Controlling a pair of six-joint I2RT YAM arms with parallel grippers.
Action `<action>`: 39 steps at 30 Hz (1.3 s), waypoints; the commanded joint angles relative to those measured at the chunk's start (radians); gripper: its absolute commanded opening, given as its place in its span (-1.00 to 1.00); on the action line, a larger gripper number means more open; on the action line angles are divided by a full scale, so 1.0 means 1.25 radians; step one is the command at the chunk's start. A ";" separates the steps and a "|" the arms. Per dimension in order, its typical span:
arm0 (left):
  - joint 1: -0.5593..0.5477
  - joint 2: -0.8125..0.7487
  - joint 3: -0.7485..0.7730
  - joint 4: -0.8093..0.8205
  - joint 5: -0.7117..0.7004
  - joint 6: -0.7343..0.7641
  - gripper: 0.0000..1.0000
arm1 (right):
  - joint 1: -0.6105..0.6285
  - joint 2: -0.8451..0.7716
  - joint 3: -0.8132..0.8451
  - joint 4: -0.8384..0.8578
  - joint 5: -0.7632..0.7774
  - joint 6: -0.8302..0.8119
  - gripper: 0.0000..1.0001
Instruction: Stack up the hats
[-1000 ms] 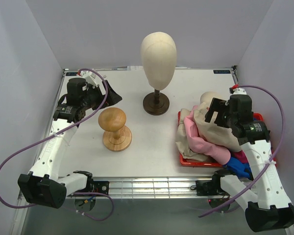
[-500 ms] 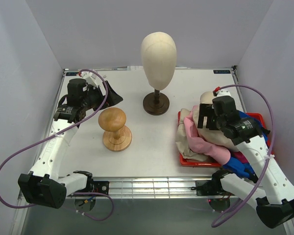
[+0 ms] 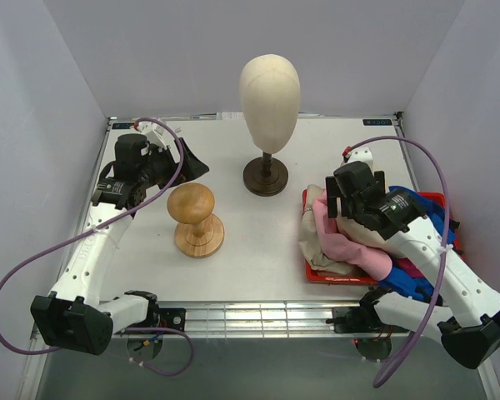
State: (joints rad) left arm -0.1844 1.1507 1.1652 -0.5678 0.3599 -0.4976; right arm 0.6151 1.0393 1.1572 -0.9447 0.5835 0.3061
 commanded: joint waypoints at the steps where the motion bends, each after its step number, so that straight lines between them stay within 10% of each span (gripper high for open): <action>1: 0.000 -0.021 -0.008 0.005 0.010 0.004 0.94 | 0.020 0.005 0.045 0.005 0.061 -0.033 0.80; 18: 0.000 -0.021 -0.009 -0.006 0.002 0.008 0.94 | 0.081 0.058 -0.003 0.010 0.067 -0.036 0.65; 32: -0.001 -0.015 -0.004 -0.003 0.011 0.004 0.89 | 0.081 0.090 0.009 0.008 0.055 -0.040 -0.77; 39: -0.002 -0.006 0.018 0.015 0.046 -0.004 0.70 | 0.081 0.080 0.179 -0.017 0.025 -0.051 -0.84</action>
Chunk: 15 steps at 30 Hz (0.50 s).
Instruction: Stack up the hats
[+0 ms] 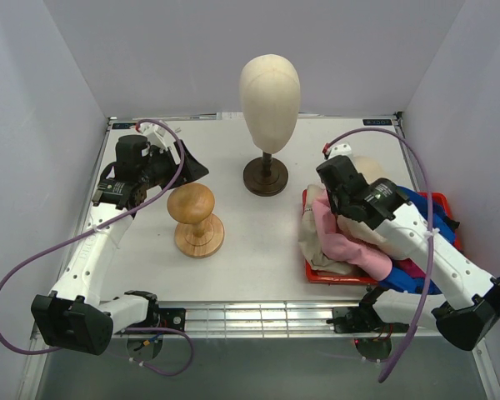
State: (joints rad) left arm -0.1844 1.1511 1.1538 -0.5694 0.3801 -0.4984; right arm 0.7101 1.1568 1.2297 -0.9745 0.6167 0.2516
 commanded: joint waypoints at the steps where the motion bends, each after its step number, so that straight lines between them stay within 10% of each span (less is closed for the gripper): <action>1: -0.001 -0.005 0.029 0.020 0.032 -0.010 0.69 | 0.005 -0.006 0.147 -0.003 -0.004 -0.011 -0.84; 15: -0.022 0.057 0.136 0.068 0.055 -0.065 0.67 | 0.005 0.071 0.617 -0.043 -0.113 -0.077 -0.84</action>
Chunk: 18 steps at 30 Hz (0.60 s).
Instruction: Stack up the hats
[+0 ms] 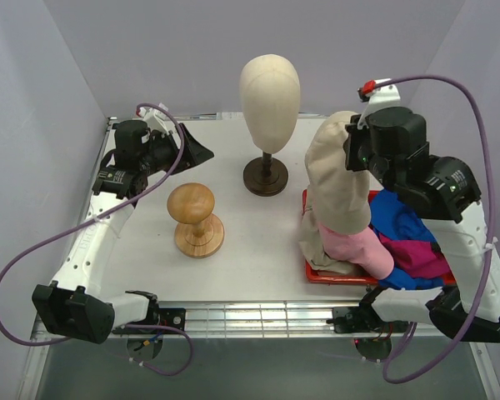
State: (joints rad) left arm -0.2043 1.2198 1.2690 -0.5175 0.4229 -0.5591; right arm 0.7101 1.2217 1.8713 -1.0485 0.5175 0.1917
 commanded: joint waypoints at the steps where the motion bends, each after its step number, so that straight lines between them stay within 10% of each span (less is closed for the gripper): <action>1: -0.007 0.006 0.048 0.026 0.022 -0.019 0.67 | 0.006 0.030 0.138 0.017 -0.042 -0.033 -0.84; 6: -0.010 0.013 0.063 0.036 0.024 -0.031 0.67 | 0.005 0.079 0.315 0.061 -0.084 -0.053 -0.84; 18: -0.010 0.026 0.094 0.048 0.009 -0.039 0.67 | 0.005 0.080 0.274 0.526 -0.180 -0.127 -0.84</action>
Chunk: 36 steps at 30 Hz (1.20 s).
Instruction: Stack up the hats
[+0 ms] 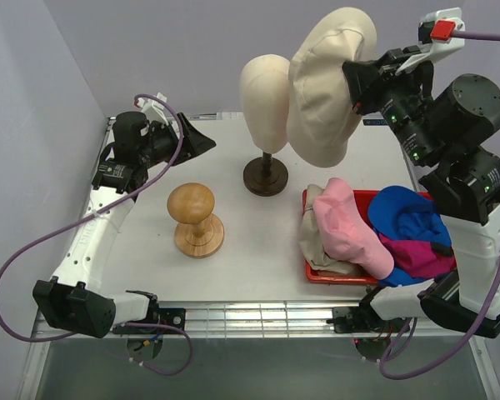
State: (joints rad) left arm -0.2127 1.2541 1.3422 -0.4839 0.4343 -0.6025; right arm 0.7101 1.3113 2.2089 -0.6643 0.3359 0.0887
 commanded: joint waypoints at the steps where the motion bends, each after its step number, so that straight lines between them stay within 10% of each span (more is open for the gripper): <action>1: -0.003 -0.001 0.036 0.024 -0.003 -0.005 0.67 | 0.005 0.015 0.011 0.239 -0.037 -0.051 -0.84; 36: -0.003 0.062 0.090 0.113 -0.036 -0.086 0.67 | -0.086 0.264 -0.045 0.435 -0.118 -0.032 -0.84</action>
State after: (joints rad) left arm -0.2127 1.3205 1.4105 -0.3843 0.3988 -0.6819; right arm 0.6193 1.6321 2.1452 -0.1810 0.2138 0.0303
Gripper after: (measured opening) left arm 0.835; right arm 0.081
